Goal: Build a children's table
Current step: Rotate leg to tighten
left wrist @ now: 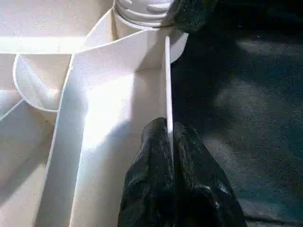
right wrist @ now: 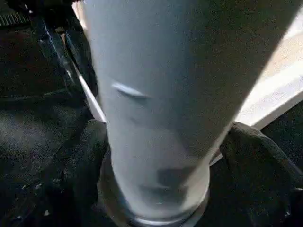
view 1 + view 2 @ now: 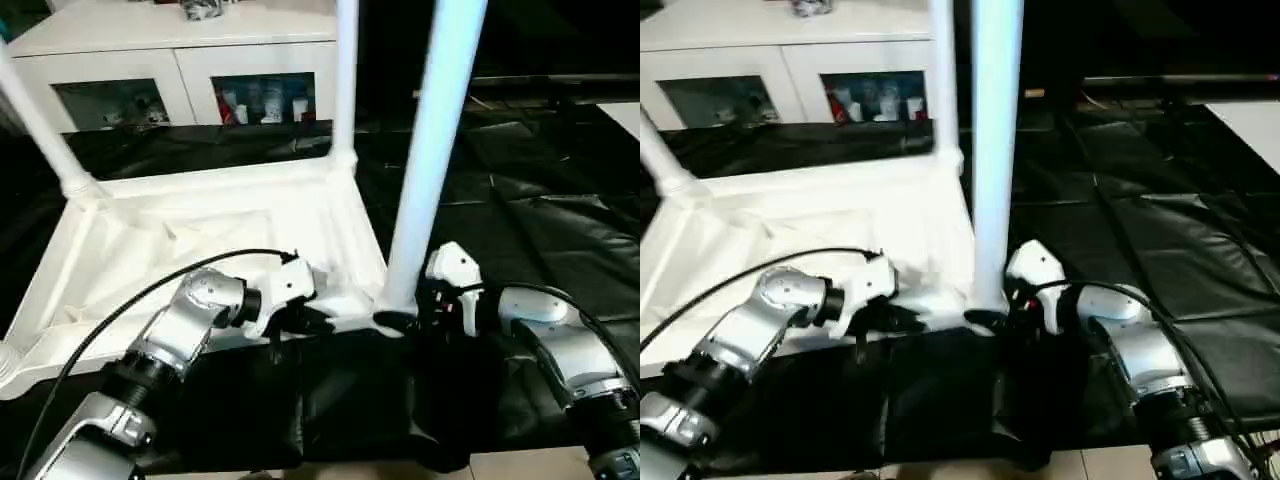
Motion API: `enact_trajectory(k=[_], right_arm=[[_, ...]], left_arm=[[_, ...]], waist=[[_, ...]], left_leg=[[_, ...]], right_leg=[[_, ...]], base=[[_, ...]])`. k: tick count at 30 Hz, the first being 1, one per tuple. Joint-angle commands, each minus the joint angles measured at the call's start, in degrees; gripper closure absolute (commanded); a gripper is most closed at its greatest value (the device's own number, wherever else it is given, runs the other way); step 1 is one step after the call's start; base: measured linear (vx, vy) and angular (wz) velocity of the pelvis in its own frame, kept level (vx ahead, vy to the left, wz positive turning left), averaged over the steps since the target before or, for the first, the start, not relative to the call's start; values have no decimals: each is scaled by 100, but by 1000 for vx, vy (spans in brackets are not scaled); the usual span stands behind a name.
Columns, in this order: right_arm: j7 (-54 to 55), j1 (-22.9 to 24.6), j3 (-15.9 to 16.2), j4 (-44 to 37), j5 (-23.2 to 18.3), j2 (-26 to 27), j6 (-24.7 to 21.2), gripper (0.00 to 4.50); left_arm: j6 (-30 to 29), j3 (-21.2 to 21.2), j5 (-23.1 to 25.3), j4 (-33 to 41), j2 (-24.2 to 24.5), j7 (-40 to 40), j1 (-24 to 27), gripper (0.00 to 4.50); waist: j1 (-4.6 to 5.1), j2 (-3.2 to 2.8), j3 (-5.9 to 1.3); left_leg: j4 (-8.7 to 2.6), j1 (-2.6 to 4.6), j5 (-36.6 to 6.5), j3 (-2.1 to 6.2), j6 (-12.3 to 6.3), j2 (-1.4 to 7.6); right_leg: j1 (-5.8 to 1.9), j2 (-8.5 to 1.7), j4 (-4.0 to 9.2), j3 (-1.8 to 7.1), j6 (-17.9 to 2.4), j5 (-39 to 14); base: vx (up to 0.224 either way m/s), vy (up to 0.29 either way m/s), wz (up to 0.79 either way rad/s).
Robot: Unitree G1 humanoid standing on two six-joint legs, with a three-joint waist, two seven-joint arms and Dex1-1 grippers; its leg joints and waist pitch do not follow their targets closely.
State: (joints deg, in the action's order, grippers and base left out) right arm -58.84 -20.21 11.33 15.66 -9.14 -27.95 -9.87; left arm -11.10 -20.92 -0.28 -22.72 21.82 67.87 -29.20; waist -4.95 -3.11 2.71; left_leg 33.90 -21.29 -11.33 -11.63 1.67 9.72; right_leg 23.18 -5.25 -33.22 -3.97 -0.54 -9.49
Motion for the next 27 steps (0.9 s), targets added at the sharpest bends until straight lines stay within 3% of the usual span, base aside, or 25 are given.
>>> enact_trajectory(k=[1, 7, 18, 24, 27], right_arm=[[-140, 41, 80, -143, -31, -35, -83, 55], [-70, -14, 106, -68, 23, 16, -110, 91], [-53, 3, 76, -39, 60, 30, -128, 175], [-25, 78, 78, -76, 33, 73, -162, 182], [455, 74, -92, 125, 22, 329, -256, 183]], left_arm=[[-13, 0, -168, 157, -6, 110, 34, 450], [-58, 11, -170, 216, 3, 133, 34, 450], [-109, 20, -161, 298, 31, 137, 73, 450], [-152, 0, -166, 345, 75, 194, 125, 450], [-170, 11, -111, 235, 16, 55, 110, 450]], waist=[[21, 93, -323], [7, 94, -368], [1, 96, -377], [-1, 88, -389], [9, 78, -390]], left_leg=[[-428, 85, -1202, 166, -336, 374], [-383, 69, -812, 161, -450, 364], [-370, 71, -800, 159, -469, 359], [-357, 67, -694, 160, -510, 359], [-355, 60, -681, 160, -510, 354]], right_leg=[[-259, -369, 359, 265, -1253, -1628], [-278, -361, 289, 257, -1366, -1057], [-287, -361, 291, 249, -1371, -1109], [-293, -354, 263, 245, -1419, -932], [-290, -355, 264, 244, -1421, -925]], base=[[0, 0, 0], [0, 0, 0], [0, 0, 0], [0, 0, 0], [0, 0, 0]])
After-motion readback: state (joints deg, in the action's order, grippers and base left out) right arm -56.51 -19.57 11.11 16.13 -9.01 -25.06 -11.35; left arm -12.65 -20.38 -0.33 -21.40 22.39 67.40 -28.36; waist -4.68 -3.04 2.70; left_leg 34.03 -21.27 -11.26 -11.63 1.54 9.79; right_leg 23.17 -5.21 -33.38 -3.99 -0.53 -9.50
